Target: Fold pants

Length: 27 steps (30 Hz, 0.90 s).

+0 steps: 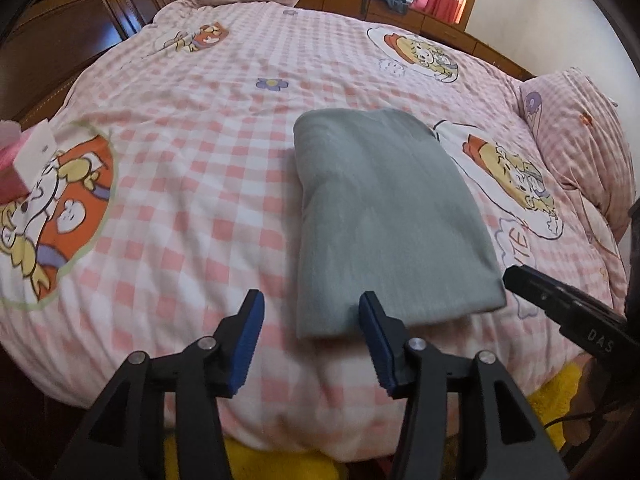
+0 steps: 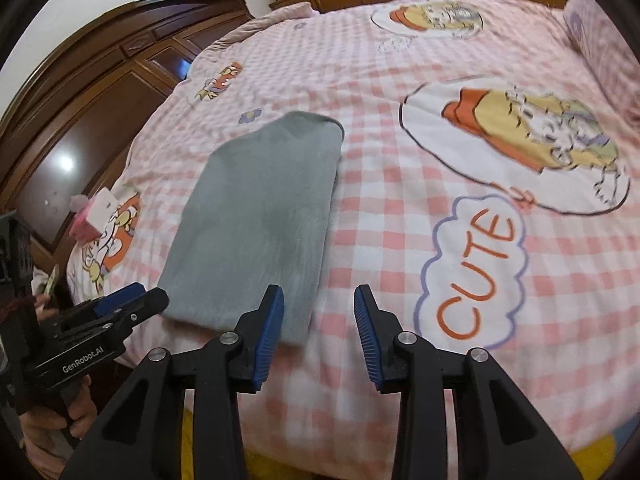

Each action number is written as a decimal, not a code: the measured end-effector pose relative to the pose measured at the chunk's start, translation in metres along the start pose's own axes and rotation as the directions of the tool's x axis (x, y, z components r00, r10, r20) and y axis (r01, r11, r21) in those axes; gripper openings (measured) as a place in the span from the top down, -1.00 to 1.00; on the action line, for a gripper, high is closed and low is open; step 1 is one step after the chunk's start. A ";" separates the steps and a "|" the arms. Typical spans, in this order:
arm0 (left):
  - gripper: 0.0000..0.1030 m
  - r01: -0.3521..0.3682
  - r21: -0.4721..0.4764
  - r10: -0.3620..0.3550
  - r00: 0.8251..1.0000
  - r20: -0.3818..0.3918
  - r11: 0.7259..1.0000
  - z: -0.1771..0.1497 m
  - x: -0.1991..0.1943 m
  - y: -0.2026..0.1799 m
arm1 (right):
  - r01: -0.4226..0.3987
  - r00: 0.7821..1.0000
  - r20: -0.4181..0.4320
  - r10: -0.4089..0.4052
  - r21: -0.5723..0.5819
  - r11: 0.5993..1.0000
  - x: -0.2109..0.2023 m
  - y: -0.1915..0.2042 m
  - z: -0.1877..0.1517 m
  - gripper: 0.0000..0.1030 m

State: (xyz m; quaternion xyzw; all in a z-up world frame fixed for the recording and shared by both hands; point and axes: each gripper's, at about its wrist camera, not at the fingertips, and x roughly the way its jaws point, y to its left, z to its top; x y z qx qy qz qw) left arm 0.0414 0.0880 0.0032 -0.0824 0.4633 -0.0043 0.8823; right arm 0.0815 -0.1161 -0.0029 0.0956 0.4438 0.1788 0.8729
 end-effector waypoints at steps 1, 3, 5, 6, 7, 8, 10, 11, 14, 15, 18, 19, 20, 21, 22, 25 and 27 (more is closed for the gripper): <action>-0.09 0.000 -0.004 0.000 1.000 -0.002 1.000 -0.001 -0.002 -0.001 | 0.004 1.000 0.003 -0.004 -0.010 1.000 -0.005 0.002 -0.001 0.27; -0.18 -0.005 -0.012 0.005 1.000 -0.006 1.000 -0.004 -0.006 -0.003 | 0.019 1.000 0.001 -0.019 -0.022 1.000 -0.011 0.005 -0.004 0.27; -0.25 -0.010 -0.014 0.010 1.000 -0.007 1.000 -0.006 -0.009 -0.006 | 0.037 0.999 -0.007 -0.037 -0.030 0.999 -0.013 0.007 -0.009 0.21; -0.31 -0.013 -0.013 0.013 1.000 -0.008 1.000 -0.008 -0.011 -0.007 | 0.045 0.999 -0.014 -0.045 -0.031 0.998 -0.014 0.007 -0.011 0.16; -0.35 -0.017 -0.012 0.017 1.000 -0.010 1.000 -0.009 -0.011 -0.008 | 0.055 0.998 -0.022 -0.056 -0.032 0.998 -0.013 0.007 -0.014 0.11; -0.43 -0.021 -0.012 0.021 1.000 -0.014 1.000 -0.010 -0.011 -0.009 | 0.063 0.998 -0.028 -0.063 -0.033 0.997 -0.013 0.007 -0.016 0.09; -0.52 -0.032 -0.013 0.032 0.999 -0.026 0.999 -0.014 -0.009 -0.011 | 0.076 0.996 -0.041 -0.077 -0.034 0.997 -0.011 0.006 -0.021 0.03; -0.53 -0.036 -0.013 0.036 0.999 -0.031 0.999 -0.016 -0.008 -0.011 | 0.084 0.995 -0.050 -0.086 -0.034 0.996 -0.010 0.006 -0.023 0.01; -0.61 -0.042 -0.017 0.041 0.998 -0.056 0.999 -0.020 -0.001 -0.011 | 0.107 0.991 -0.073 -0.110 -0.038 0.994 -0.004 0.006 -0.027 -0.05; -0.63 -0.042 -0.016 0.041 0.997 -0.064 0.999 -0.022 0.002 -0.011 | 0.114 0.990 -0.080 -0.117 -0.039 0.993 -0.002 0.006 -0.028 -0.07; -0.69 -0.054 -0.014 0.053 0.995 -0.086 0.998 -0.026 0.010 -0.012 | 0.131 0.985 -0.105 -0.135 -0.042 0.990 0.006 0.005 -0.030 -0.09; -0.70 -0.055 -0.012 0.054 0.994 -0.094 0.998 -0.027 0.013 -0.013 | 0.139 0.983 -0.115 -0.143 -0.043 0.989 0.009 0.005 -0.031 -0.09; -0.71 -0.056 -0.011 0.054 0.993 -0.103 0.998 -0.028 0.015 -0.013 | 0.150 0.980 -0.128 -0.154 -0.045 0.988 0.013 0.004 -0.032 -0.09; -0.71 -0.058 -0.011 0.056 0.992 -0.111 0.998 -0.028 0.018 -0.014 | 0.154 0.978 -0.135 -0.158 -0.045 0.987 0.016 0.003 -0.032 -0.09; -0.71 -0.062 -0.012 0.060 0.991 -0.118 0.998 -0.029 0.021 -0.013 | 0.157 0.976 -0.144 -0.162 -0.044 0.987 0.019 0.003 -0.033 -0.09; -0.72 -0.073 -0.015 0.071 0.989 -0.131 0.997 -0.030 0.028 -0.012 | 0.167 0.972 -0.161 -0.172 -0.043 0.985 0.027 0.000 -0.035 -0.10; -0.74 -0.076 -0.019 0.073 0.988 -0.135 0.997 -0.029 0.031 -0.011 | 0.172 0.970 -0.163 -0.179 -0.051 0.984 0.030 0.001 -0.035 -0.11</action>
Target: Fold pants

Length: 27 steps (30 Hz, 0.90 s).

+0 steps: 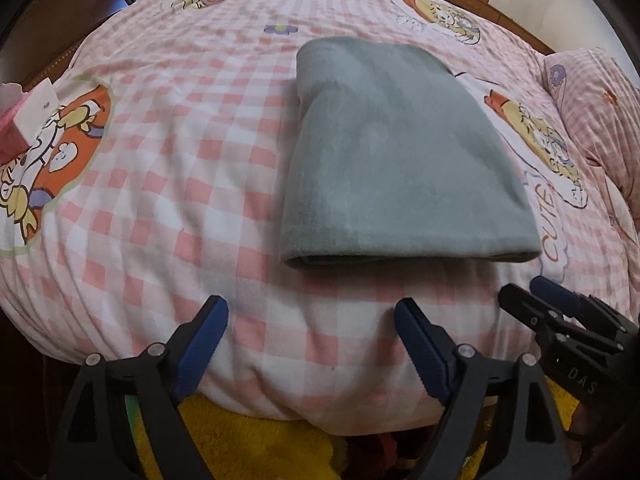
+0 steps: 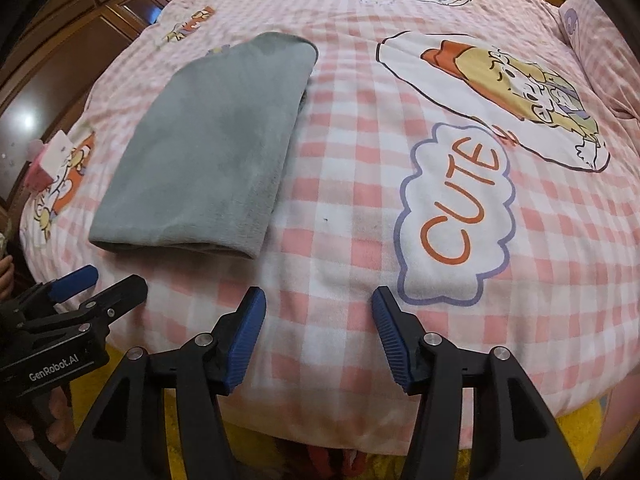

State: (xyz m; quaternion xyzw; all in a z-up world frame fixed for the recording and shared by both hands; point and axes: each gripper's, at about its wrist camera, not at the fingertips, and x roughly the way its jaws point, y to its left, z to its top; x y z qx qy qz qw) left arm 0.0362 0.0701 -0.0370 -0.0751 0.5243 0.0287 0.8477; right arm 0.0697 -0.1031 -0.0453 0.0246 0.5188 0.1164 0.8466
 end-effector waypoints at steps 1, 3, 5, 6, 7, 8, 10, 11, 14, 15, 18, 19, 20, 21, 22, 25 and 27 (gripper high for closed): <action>-0.75 0.001 -0.002 -0.001 1.000 -0.001 1.000 0.001 0.002 0.000 | 0.004 1.000 -0.003 -0.004 -0.007 1.000 0.002 0.001 0.000 -0.14; -0.79 0.004 -0.005 -0.004 1.000 -0.002 1.000 0.001 0.004 0.001 | 0.006 1.000 -0.005 -0.006 -0.014 1.000 0.005 0.002 0.000 -0.20; -0.80 0.004 -0.005 -0.004 1.000 -0.003 1.000 0.002 0.005 0.000 | 0.004 1.000 -0.003 -0.004 -0.016 1.000 0.006 0.003 0.000 -0.27; -0.81 0.004 -0.004 -0.004 1.000 -0.003 1.000 0.002 0.005 0.000 | 0.001 1.000 -0.002 -0.002 -0.016 1.000 0.007 0.004 0.000 -0.32; -0.81 0.005 -0.004 -0.005 1.000 -0.003 1.000 0.002 0.005 0.000 | 0.001 1.000 -0.001 -0.001 -0.016 1.000 0.007 0.004 0.000 -0.35; -0.81 0.005 -0.004 -0.005 1.000 -0.002 1.000 0.002 0.005 0.000 | 0.001 1.000 0.001 -0.001 -0.016 1.000 0.007 0.005 0.000 -0.35; -0.82 0.008 -0.005 -0.008 1.000 -0.002 1.000 0.002 0.006 0.000 | 0.003 1.000 0.005 -0.003 -0.021 1.000 0.008 0.006 0.000 -0.38; -0.82 0.010 -0.005 -0.010 1.000 -0.002 1.000 0.002 0.007 0.000 | 0.006 1.000 0.005 -0.006 -0.023 1.000 0.008 0.007 0.001 -0.39; -0.83 0.013 -0.006 -0.013 1.000 -0.003 1.000 0.003 0.008 0.001 | 0.011 1.000 0.006 -0.011 -0.027 1.000 0.009 0.009 0.001 -0.41; -0.83 0.014 -0.006 -0.014 1.000 -0.003 1.000 0.004 0.008 0.001 | 0.011 1.000 0.006 -0.011 -0.026 1.000 0.009 0.009 0.001 -0.41; -0.83 0.016 -0.008 -0.016 1.000 -0.003 1.000 0.004 0.008 0.001 | 0.008 1.000 0.006 -0.008 -0.025 1.000 0.009 0.009 0.001 -0.42; -0.83 0.015 -0.008 -0.015 1.000 -0.003 1.000 0.004 0.008 0.001 | 0.009 1.000 0.006 -0.008 -0.025 1.000 0.009 0.009 0.001 -0.42; -0.83 0.015 -0.008 -0.015 1.000 -0.003 1.000 0.004 0.008 0.001 | 0.008 1.000 0.006 -0.007 -0.025 1.000 0.009 0.009 0.001 -0.42; -0.83 0.014 -0.008 -0.014 1.000 -0.004 1.000 0.004 0.007 0.001 | 0.007 1.000 0.006 -0.006 -0.025 1.000 0.009 0.009 0.001 -0.42; -0.83 0.014 -0.009 -0.014 1.000 -0.005 1.000 0.004 0.007 0.001 | 0.005 1.000 0.006 -0.005 -0.025 1.000 0.009 0.009 0.001 -0.43; -0.83 0.014 -0.011 -0.014 1.000 -0.005 1.000 0.004 0.007 0.001 | 0.002 1.000 0.006 -0.002 -0.022 1.000 0.009 0.009 0.001 -0.43; -0.83 0.014 -0.009 -0.014 1.000 -0.005 1.000 0.004 0.007 0.001 | -0.001 1.000 0.007 0.001 -0.018 1.000 0.009 0.009 0.001 -0.43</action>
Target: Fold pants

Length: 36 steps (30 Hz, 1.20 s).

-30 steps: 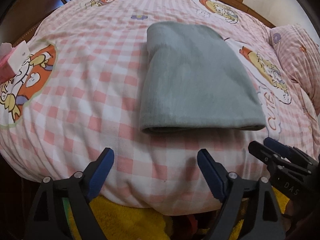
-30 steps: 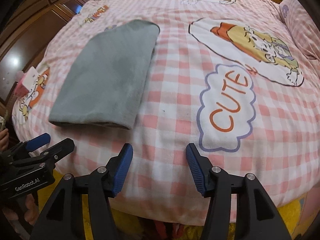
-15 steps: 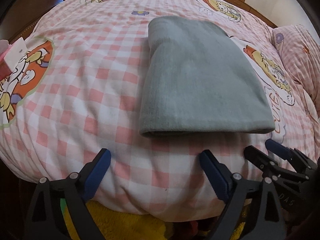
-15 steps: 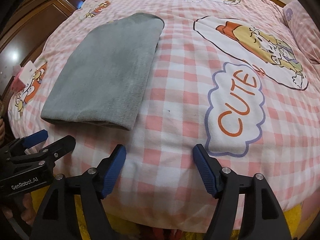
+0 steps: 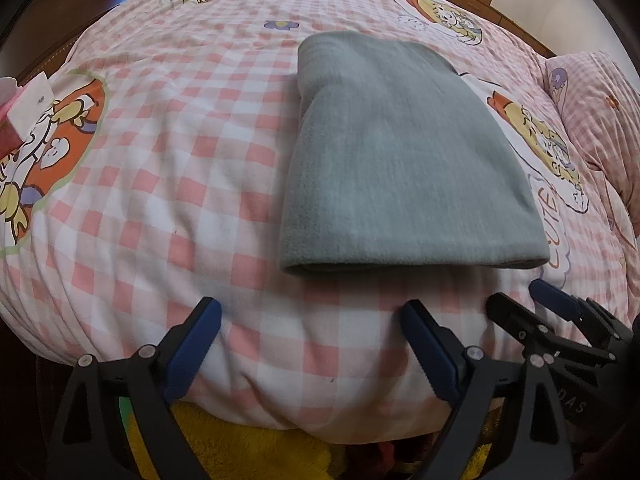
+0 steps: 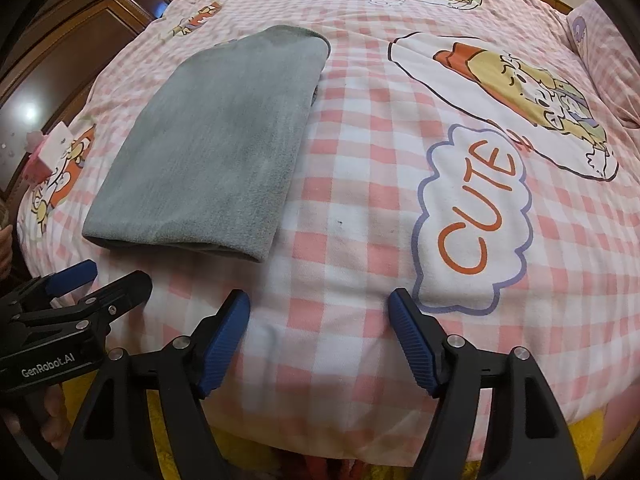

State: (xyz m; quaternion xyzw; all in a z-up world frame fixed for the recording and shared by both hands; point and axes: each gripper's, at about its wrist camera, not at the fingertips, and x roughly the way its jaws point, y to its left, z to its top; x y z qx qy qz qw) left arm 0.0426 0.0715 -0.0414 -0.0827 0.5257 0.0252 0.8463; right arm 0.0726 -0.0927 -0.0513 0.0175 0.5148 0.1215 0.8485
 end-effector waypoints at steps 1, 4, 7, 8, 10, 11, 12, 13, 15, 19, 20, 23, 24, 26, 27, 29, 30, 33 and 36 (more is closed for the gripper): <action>-0.83 0.000 -0.001 0.000 1.000 0.000 1.000 0.000 0.000 0.000 | -0.001 1.000 0.000 0.001 0.001 1.000 0.000 0.000 0.000 -0.43; -0.83 -0.003 -0.002 0.003 1.000 0.002 1.000 -0.001 0.000 0.000 | -0.002 1.000 0.001 0.002 0.001 1.000 0.000 -0.001 0.000 -0.44; -0.83 -0.007 -0.008 0.007 1.000 0.005 1.000 -0.001 0.001 -0.001 | -0.003 1.000 0.002 0.003 0.001 1.000 0.000 -0.001 0.000 -0.45; -0.83 -0.006 -0.011 0.006 1.000 0.006 1.000 -0.002 0.001 0.000 | -0.003 1.000 0.003 0.003 0.001 1.000 0.000 -0.001 0.000 -0.45; -0.83 -0.003 -0.018 0.003 1.000 0.006 1.000 -0.002 0.001 0.000 | -0.004 1.000 0.002 0.004 0.000 1.000 0.000 0.000 0.000 -0.47; -0.83 -0.002 -0.020 0.002 1.000 0.006 1.000 -0.002 0.001 0.001 | -0.004 1.000 0.003 0.004 -0.001 1.000 0.000 0.000 0.000 -0.47; -0.83 -0.001 -0.020 0.002 1.000 0.005 1.000 -0.002 0.001 0.001 | -0.004 1.000 0.003 0.004 -0.002 1.000 0.001 0.000 0.000 -0.48; -0.83 -0.002 -0.019 0.002 1.000 0.005 1.000 -0.002 0.001 0.002 | -0.004 1.000 0.003 0.004 -0.002 1.000 0.001 0.001 0.000 -0.49; -0.83 -0.003 -0.017 0.003 1.000 0.003 1.000 -0.002 0.001 0.002 | -0.004 1.000 0.003 0.004 -0.002 1.000 0.001 0.001 0.000 -0.50; -0.83 -0.005 -0.015 0.006 1.000 0.002 1.000 -0.002 0.001 0.002 | -0.003 1.000 0.004 0.003 -0.002 1.000 0.001 0.001 0.001 -0.51; -0.83 -0.006 -0.014 0.006 1.000 0.002 1.000 -0.002 0.001 0.002 | -0.004 1.000 0.004 0.004 -0.002 1.000 0.001 0.001 0.000 -0.51; -0.83 -0.007 -0.012 0.007 1.000 0.002 1.000 -0.003 0.001 0.001 | -0.004 1.000 0.004 0.004 -0.002 1.000 0.001 0.001 0.000 -0.52; -0.83 -0.009 -0.010 0.009 1.000 0.002 1.000 -0.003 0.001 0.001 | -0.004 1.000 0.004 0.004 -0.002 1.000 0.001 0.001 0.000 -0.52; -0.83 -0.012 -0.008 0.012 1.000 0.001 1.000 -0.004 0.001 0.000 | -0.004 1.000 0.004 0.004 -0.002 1.000 0.001 0.001 0.000 -0.52; -0.83 -0.013 -0.007 0.013 1.000 0.001 1.000 -0.004 0.001 0.000 | -0.004 1.000 0.004 0.004 -0.002 1.000 0.001 0.001 0.000 -0.52; -0.83 -0.013 -0.006 0.013 1.000 0.001 1.000 -0.003 0.002 0.000 | -0.004 1.000 0.004 0.004 -0.001 1.000 0.001 0.001 0.000 -0.52; -0.83 -0.013 -0.006 0.013 1.000 0.000 1.000 -0.004 0.002 0.000 | -0.004 1.000 0.004 0.004 -0.001 1.000 0.001 0.001 0.000 -0.52; -0.83 -0.013 -0.006 0.013 1.000 0.000 1.000 -0.003 0.002 0.000 | -0.003 1.000 0.004 0.003 -0.002 1.000 0.001 0.001 0.000 -0.52; -0.83 -0.013 -0.006 0.013 1.000 0.000 1.000 -0.003 0.002 0.000 | -0.003 1.000 0.004 0.003 -0.002 1.000 0.001 0.002 0.000 -0.53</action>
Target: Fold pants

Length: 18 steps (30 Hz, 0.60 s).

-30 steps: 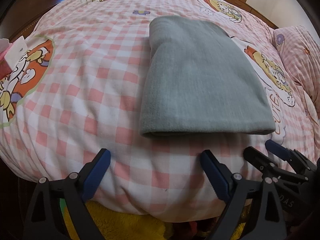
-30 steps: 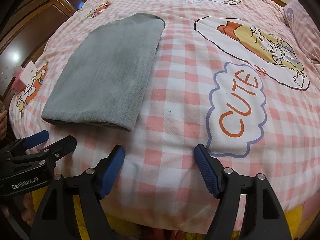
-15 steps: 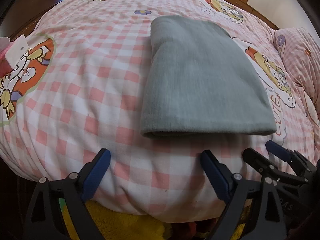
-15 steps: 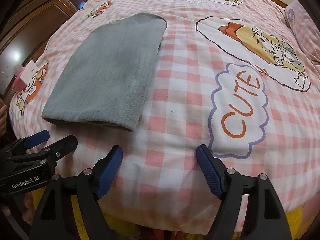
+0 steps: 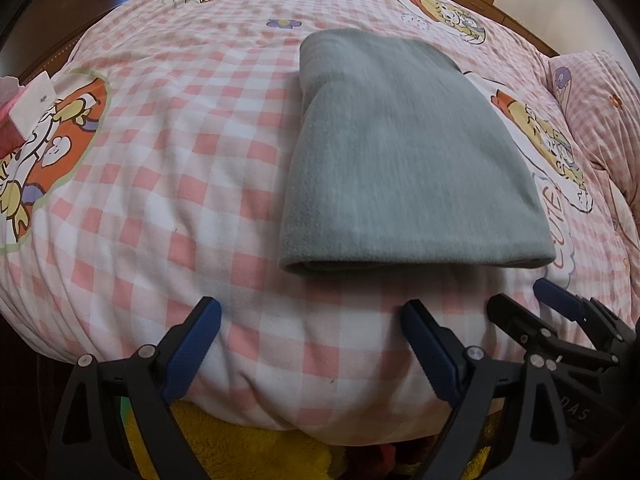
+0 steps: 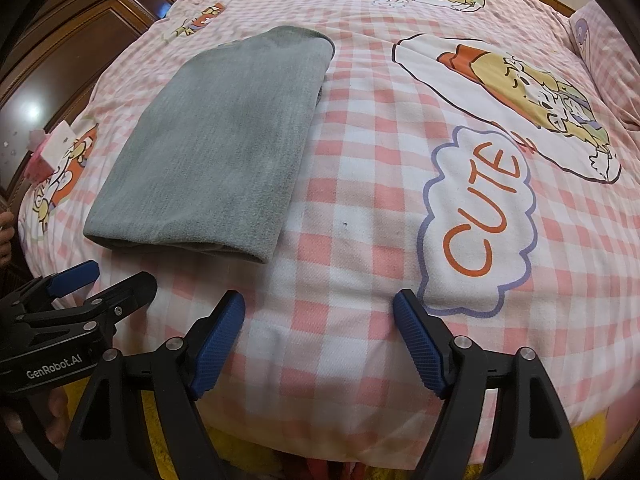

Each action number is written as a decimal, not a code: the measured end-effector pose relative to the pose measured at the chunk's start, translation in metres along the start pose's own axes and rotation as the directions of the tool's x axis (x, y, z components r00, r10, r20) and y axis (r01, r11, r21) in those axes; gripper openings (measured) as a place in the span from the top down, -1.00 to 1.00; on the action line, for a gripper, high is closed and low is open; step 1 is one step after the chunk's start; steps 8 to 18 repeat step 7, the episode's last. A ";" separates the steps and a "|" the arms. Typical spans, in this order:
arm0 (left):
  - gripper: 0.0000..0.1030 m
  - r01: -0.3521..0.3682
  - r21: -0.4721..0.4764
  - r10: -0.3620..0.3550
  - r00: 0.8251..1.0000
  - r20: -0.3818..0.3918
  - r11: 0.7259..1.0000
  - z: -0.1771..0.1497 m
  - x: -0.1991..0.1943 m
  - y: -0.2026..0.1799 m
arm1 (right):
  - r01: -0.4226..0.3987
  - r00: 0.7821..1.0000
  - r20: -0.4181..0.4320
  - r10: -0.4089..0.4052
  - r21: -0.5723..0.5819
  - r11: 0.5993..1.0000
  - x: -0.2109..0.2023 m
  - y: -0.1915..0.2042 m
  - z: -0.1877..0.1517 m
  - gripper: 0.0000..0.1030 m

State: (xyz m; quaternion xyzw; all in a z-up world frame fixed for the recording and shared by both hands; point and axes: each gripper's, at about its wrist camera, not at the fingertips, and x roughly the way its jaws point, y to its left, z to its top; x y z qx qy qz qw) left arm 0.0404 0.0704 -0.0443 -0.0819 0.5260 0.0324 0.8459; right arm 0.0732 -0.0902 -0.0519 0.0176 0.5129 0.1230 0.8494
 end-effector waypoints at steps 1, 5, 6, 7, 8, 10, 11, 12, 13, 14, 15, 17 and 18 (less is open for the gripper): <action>-0.83 0.000 0.000 0.000 1.000 0.000 1.000 0.000 0.000 0.000 | 0.000 1.000 0.000 0.000 0.000 1.000 0.000 0.000 0.000 -0.53; -0.84 -0.001 0.001 0.001 1.000 0.000 1.000 0.000 0.000 0.000 | 0.000 1.000 0.000 0.000 0.000 1.000 0.000 0.000 0.000 -0.54; -0.84 0.000 0.001 0.000 1.000 -0.001 1.000 0.000 0.001 -0.001 | 0.000 1.000 0.000 0.000 0.000 1.000 0.000 0.000 0.000 -0.54; -0.84 0.000 0.002 0.000 1.000 -0.001 1.000 0.000 0.001 -0.001 | 0.000 1.000 0.000 0.000 0.000 1.000 0.000 0.000 0.000 -0.54; -0.84 0.000 0.002 0.000 1.000 -0.001 1.000 0.000 0.001 -0.001 | 0.000 1.000 0.000 0.000 0.000 1.000 0.000 0.000 0.000 -0.54; -0.84 0.000 0.002 0.000 1.000 -0.001 1.000 0.000 0.001 -0.001 | 0.000 1.000 0.000 0.000 0.000 1.000 0.000 0.000 0.000 -0.54; -0.84 0.000 0.002 0.000 1.000 -0.001 1.000 0.000 0.001 -0.001 | 0.000 1.000 0.000 0.000 0.000 1.000 0.000 0.000 0.000 -0.54; -0.84 0.000 0.002 0.000 1.000 -0.001 1.000 0.000 0.001 -0.001 | 0.000 1.000 0.000 0.000 0.000 1.000 0.000 0.000 0.000 -0.54; -0.84 0.000 0.002 0.000 1.000 -0.001 1.000 0.000 0.001 -0.001 | 0.000 1.000 0.000 0.000 0.000 1.000 0.000 0.000 0.000 -0.54; -0.84 0.000 0.002 0.000 1.000 -0.001 1.000 0.000 0.001 -0.001 | 0.000 1.000 0.000 0.000 0.000 1.000 0.000 0.000 0.000 -0.54; -0.84 0.000 0.002 0.000 1.000 -0.001 1.000 0.000 0.001 -0.001 | 0.000 1.000 0.000 0.000 0.000 1.000 0.000 0.000 0.000 -0.54; -0.84 0.000 0.002 0.000 1.000 -0.001 1.000 0.000 0.001 -0.001 | 0.000 1.000 0.000 0.000 0.000 1.000 0.000 0.000 0.000 -0.54; -0.84 0.000 0.002 0.000 1.000 -0.001 1.000 0.000 0.001 -0.001 | 0.000 1.000 0.000 0.000 0.000 1.000 0.000 0.000 0.000 -0.54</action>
